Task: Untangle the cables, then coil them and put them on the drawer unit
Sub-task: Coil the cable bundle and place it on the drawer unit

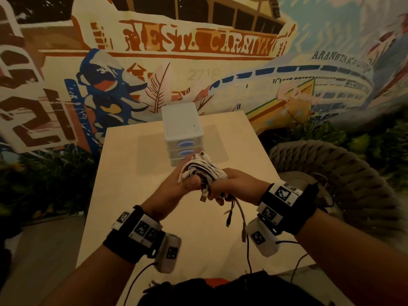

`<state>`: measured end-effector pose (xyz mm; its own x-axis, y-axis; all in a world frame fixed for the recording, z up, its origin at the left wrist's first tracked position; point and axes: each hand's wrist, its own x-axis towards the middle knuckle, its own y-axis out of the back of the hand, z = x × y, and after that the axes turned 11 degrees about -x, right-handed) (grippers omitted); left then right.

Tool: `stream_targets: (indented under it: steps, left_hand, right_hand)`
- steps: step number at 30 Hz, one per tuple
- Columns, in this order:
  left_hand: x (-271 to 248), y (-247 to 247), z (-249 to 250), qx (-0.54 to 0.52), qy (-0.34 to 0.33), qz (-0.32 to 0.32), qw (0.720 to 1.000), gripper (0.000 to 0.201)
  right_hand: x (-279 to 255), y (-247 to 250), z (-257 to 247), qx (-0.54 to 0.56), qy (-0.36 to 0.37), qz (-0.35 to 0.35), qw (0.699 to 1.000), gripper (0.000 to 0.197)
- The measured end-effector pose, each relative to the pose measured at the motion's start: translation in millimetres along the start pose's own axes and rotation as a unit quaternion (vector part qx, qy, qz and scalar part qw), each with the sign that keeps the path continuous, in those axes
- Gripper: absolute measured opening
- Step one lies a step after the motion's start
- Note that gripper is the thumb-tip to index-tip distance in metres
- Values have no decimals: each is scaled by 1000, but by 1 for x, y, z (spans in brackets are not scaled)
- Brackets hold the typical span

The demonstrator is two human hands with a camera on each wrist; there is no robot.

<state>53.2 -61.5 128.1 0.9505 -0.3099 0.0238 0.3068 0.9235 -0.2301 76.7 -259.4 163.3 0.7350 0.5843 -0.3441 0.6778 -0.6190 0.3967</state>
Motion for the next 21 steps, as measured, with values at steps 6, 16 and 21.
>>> stream_targets:
  steps: [6, 16, 21]
  left_hand:
    - [-6, 22, 43, 361, -181, 24, 915, 47]
    - [-17, -5, 50, 208, -119, 144, 960, 41]
    - [-20, -6, 59, 248, -78, 67, 963, 14]
  right_hand:
    - [-2, 7, 16, -26, -14, -1, 1000, 49]
    - [2, 11, 21, -36, -7, 17, 999, 46]
    - [4, 14, 22, -21, -16, 21, 999, 44]
